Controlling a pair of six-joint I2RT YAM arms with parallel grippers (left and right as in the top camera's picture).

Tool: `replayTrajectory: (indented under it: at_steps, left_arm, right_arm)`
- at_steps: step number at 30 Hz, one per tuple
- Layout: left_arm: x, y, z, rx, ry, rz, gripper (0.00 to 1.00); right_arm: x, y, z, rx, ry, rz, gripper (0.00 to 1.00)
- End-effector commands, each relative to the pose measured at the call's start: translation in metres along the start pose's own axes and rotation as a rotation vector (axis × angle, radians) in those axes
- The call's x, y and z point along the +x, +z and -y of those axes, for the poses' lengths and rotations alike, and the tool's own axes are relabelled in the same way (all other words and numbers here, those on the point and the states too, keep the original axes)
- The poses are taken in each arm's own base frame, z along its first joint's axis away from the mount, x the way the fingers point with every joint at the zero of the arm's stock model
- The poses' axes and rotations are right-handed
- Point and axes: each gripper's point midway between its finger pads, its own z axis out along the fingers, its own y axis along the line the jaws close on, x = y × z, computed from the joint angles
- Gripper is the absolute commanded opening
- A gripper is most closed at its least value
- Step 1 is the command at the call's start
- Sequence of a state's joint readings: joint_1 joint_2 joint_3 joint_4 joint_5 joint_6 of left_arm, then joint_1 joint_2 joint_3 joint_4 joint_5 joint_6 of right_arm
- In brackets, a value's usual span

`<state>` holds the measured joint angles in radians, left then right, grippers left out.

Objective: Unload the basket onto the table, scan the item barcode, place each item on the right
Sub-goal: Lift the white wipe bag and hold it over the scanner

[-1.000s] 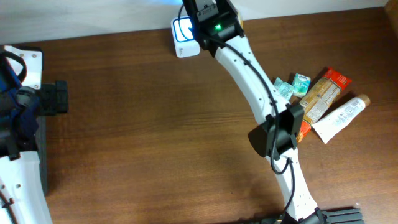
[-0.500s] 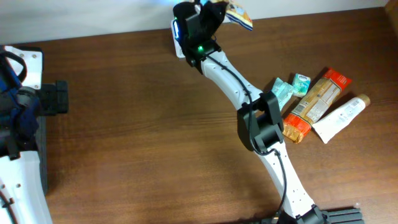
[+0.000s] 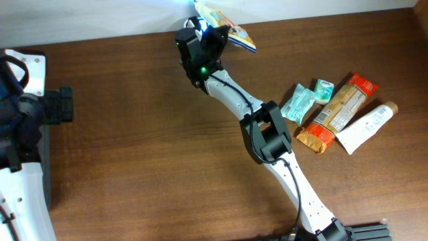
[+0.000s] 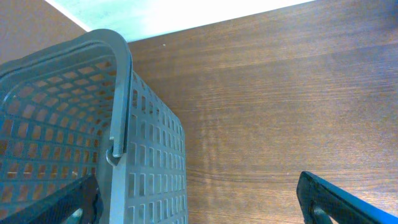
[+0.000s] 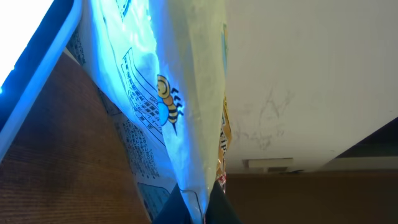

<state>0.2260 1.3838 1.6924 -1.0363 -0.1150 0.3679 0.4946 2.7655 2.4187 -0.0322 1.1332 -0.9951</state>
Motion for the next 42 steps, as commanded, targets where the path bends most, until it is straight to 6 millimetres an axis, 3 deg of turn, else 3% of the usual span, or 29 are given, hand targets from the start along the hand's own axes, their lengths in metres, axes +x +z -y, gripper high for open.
replayTrajectory:
  at_steps: [1,5,9,12,26,36,39,42]
  left_arm:
    - [-0.003,-0.004,-0.002,-0.002,0.007,0.014,0.99]
    - [-0.003,-0.004,-0.002,-0.002,0.007,0.014,0.99]
    - [-0.003,-0.004,-0.002,-0.002,0.007,0.014,0.99]
    - [-0.003,-0.004,-0.002,-0.002,0.007,0.014,0.99]
    - [-0.003,-0.004,-0.002,-0.002,0.007,0.014,0.99]
    - [-0.003,-0.004,-0.002,-0.002,0.007,0.014,0.99]
    - [-0.003,-0.004,-0.002,-0.002,0.007,0.014,0.99]
    - [-0.003,-0.004,-0.002,-0.002,0.007,0.014,0.99]
  right_arm:
    - [-0.007,-0.011,-0.007,-0.003,0.004,0.017,0.04]
    - [-0.008,-0.012,0.021,0.09,-0.009,-0.013,0.04]
    - [-0.014,-0.022,0.08,0.232,0.028,-0.018,0.04]
    - [-0.014,-0.03,0.111,0.288,0.041,-0.018,0.04]
    - [-0.006,-0.054,0.172,0.474,0.305,0.078,0.04]
    - [-0.007,-0.055,0.176,0.477,0.309,0.085,0.04]
    - [0.001,-0.062,0.202,0.479,0.31,0.042,0.04]
    - [0.025,-0.06,0.248,0.444,0.329,-0.066,0.04]
